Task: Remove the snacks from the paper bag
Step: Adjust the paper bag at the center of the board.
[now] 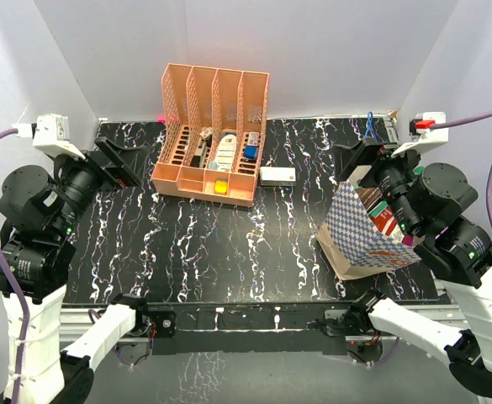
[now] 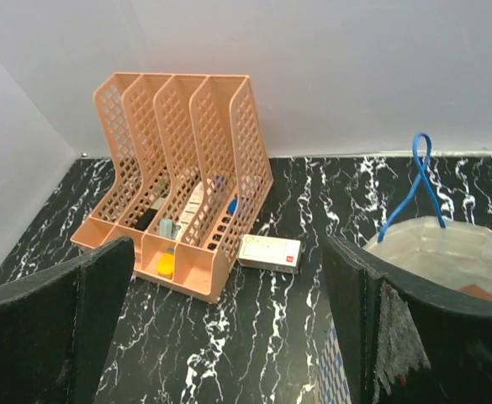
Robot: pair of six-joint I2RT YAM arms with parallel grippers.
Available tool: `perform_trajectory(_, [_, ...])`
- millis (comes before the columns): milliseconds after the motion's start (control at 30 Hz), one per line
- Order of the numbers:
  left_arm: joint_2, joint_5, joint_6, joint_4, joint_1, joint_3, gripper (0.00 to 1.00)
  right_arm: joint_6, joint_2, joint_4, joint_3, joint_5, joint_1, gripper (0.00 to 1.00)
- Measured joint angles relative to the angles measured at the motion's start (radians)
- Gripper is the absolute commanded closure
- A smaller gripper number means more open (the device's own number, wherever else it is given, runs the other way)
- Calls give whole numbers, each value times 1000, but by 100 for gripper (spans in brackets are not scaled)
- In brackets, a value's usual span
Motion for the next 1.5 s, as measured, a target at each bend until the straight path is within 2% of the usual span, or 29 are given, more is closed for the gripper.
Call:
perform_trajectory(567, [-61, 45, -123, 60, 119, -210, 2, 206, -79, -246, -61, 78, -66, 2])
perform_trajectory(900, [-34, 237, -244, 161, 150, -323, 2, 246, -62, -320, -64, 154, -81, 2])
perform_trajectory(1267, [3, 488, -365, 254, 157, -487, 2, 212, 196, -235, -64, 288, -98, 2])
perform_trajectory(1500, [-20, 538, -348, 240, 157, -491, 2, 213, 431, -94, -60, 190, -257, 2])
